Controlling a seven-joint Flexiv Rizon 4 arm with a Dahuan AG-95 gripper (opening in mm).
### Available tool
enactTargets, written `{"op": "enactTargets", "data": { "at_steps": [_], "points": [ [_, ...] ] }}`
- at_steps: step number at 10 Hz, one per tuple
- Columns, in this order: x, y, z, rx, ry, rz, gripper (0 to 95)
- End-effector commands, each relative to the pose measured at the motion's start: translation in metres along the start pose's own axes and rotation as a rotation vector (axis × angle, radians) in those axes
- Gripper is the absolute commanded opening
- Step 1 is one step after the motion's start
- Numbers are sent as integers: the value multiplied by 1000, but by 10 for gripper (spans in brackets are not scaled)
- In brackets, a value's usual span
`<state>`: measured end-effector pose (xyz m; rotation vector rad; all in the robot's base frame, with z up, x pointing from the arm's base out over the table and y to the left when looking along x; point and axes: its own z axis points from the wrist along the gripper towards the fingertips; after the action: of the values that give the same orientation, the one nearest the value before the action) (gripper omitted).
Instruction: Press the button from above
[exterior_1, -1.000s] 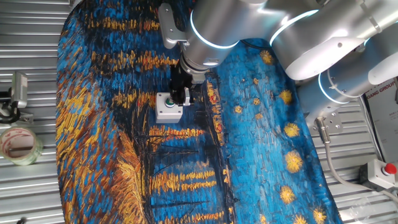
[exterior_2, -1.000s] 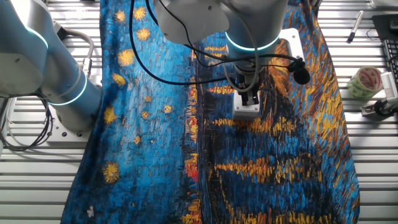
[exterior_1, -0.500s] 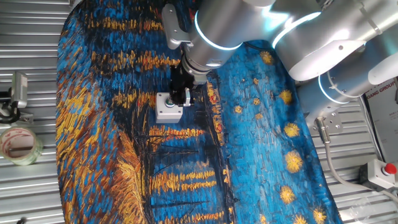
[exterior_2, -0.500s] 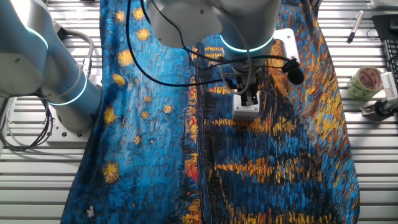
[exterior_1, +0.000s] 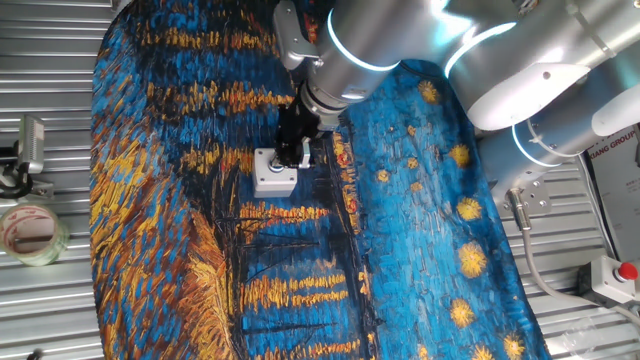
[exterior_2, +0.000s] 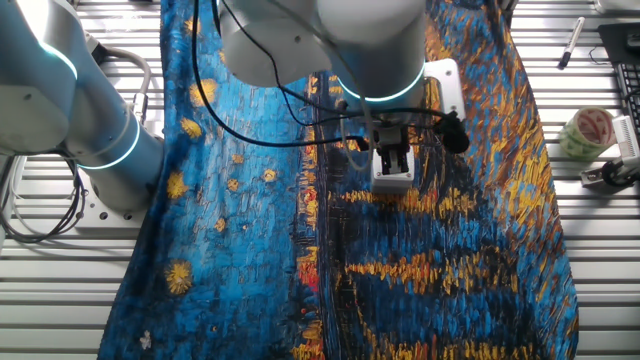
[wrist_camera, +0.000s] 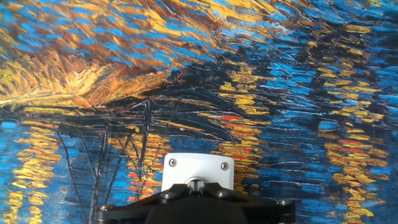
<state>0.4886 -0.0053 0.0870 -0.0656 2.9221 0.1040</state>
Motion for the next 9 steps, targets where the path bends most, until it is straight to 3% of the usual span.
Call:
{"op": "enactTargets", "data": {
  "at_steps": [1, 5, 9],
  "points": [
    [0, 0, 5, 23, 43, -13, 0],
    [-2, 0, -2, 15, 69, -10, 0],
    [-3, 0, -7, 16, 77, -12, 0]
  ]
}}
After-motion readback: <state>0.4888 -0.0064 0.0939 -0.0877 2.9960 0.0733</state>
